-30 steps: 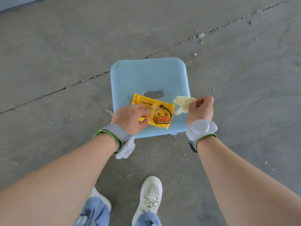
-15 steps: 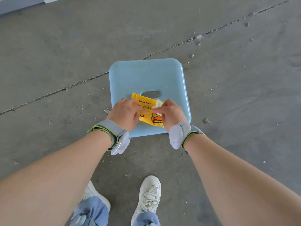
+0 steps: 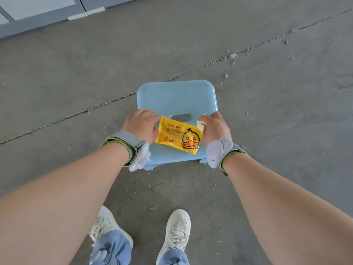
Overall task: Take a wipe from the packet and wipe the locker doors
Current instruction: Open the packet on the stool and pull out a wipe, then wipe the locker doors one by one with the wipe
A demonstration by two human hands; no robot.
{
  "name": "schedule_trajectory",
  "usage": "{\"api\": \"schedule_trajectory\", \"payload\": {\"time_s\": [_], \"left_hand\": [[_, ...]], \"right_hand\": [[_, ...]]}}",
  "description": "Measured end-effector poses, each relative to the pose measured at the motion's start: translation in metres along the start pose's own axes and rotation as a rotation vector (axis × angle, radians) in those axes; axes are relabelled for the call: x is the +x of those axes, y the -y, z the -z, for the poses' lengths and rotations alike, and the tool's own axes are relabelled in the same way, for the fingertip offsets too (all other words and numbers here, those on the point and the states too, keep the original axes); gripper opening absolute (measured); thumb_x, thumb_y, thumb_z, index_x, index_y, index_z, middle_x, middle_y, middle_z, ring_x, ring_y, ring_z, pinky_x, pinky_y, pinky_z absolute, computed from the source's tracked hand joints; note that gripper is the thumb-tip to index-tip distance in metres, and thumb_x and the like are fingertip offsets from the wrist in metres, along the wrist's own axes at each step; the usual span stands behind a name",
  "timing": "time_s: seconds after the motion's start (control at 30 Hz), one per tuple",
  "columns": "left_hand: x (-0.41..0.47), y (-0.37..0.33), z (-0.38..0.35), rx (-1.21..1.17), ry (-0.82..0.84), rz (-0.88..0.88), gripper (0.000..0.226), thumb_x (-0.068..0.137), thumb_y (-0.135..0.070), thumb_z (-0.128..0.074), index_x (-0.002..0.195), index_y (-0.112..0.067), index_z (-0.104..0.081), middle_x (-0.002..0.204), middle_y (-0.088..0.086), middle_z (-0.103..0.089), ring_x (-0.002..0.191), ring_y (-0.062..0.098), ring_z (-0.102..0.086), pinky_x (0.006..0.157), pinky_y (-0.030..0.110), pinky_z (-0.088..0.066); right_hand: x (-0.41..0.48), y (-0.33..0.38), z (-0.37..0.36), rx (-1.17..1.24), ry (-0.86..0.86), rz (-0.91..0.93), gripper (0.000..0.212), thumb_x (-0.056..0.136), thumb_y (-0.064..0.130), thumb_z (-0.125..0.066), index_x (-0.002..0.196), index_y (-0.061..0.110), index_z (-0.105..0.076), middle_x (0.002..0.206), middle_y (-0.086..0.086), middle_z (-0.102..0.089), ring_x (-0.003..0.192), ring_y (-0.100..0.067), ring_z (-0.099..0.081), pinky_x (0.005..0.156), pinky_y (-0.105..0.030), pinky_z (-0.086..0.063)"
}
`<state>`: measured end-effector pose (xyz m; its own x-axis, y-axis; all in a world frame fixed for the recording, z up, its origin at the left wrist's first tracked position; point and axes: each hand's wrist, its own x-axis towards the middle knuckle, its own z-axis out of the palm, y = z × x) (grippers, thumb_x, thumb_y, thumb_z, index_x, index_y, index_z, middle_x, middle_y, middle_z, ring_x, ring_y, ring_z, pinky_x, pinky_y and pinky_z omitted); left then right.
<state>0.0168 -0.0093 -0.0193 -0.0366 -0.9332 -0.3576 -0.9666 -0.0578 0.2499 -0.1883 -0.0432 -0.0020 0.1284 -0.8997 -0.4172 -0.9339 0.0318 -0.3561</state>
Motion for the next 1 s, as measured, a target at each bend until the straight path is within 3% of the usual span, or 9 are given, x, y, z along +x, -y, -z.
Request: {"api": "schedule_trajectory", "payload": {"time_s": [0.23, 0.47, 0.6, 0.73, 0.83, 1.0], "left_hand": [[-0.011, 0.000, 0.099, -0.031, -0.055, 0.104, 0.047, 0.094, -0.023, -0.047, 0.141, -0.023, -0.042, 0.154, 0.001, -0.026, 0.142, 0.023, -0.013, 0.113, 0.035, -0.018], [-0.041, -0.023, 0.254, -0.033, -0.194, 0.108, 0.046, 0.096, -0.024, -0.045, 0.141, -0.021, -0.041, 0.154, 0.004, -0.026, 0.142, 0.024, -0.014, 0.113, 0.038, -0.016], [-0.056, -0.037, 0.329, -0.031, -0.293, 0.107, 0.046, 0.096, -0.025, -0.046, 0.141, -0.020, -0.042, 0.152, 0.005, -0.030, 0.141, 0.025, -0.018, 0.113, 0.041, -0.018], [-0.075, -0.047, 0.388, -0.027, -0.351, 0.112, 0.045, 0.094, -0.024, -0.047, 0.139, -0.018, -0.045, 0.142, 0.009, -0.042, 0.134, 0.027, -0.028, 0.108, 0.039, -0.027], [-0.092, -0.049, 0.429, -0.035, -0.400, 0.142, 0.045, 0.096, -0.025, -0.047, 0.140, -0.020, -0.042, 0.150, 0.004, -0.032, 0.139, 0.023, -0.019, 0.110, 0.036, -0.020], [-0.119, -0.032, 0.492, -0.048, -0.510, 0.148, 0.045, 0.096, -0.025, -0.047, 0.140, -0.019, -0.042, 0.151, 0.004, -0.031, 0.140, 0.022, -0.018, 0.110, 0.035, -0.019]], "right_hand": [[-0.019, 0.024, 0.091, 0.145, -0.082, -0.065, 0.031, 0.092, 0.002, -0.038, 0.114, 0.008, -0.059, 0.121, -0.014, -0.047, 0.101, -0.036, -0.053, 0.078, -0.031, -0.040], [-0.051, 0.080, 0.217, 0.287, -0.201, 0.021, 0.041, 0.083, -0.004, -0.033, 0.111, 0.016, -0.055, 0.112, -0.005, -0.059, 0.095, -0.032, -0.055, 0.078, -0.035, -0.048], [-0.063, 0.116, 0.280, 0.249, -0.228, 0.076, 0.048, 0.088, -0.005, -0.032, 0.119, 0.016, -0.062, 0.127, -0.005, -0.055, 0.107, -0.028, -0.055, 0.083, -0.027, -0.043], [-0.077, 0.146, 0.325, 0.263, -0.243, 0.100, 0.044, 0.091, -0.002, -0.034, 0.120, 0.013, -0.064, 0.132, -0.008, -0.053, 0.113, -0.029, -0.055, 0.088, -0.027, -0.044], [-0.086, 0.175, 0.352, 0.199, -0.263, 0.154, 0.040, 0.092, 0.003, -0.038, 0.117, 0.014, -0.066, 0.128, -0.007, -0.056, 0.111, -0.026, -0.055, 0.076, -0.021, -0.039], [-0.092, 0.234, 0.392, 0.134, -0.310, 0.218, 0.027, 0.090, 0.011, -0.045, 0.101, 0.017, -0.068, 0.113, -0.009, -0.063, 0.083, -0.023, -0.054, 0.051, -0.019, -0.032]]}}
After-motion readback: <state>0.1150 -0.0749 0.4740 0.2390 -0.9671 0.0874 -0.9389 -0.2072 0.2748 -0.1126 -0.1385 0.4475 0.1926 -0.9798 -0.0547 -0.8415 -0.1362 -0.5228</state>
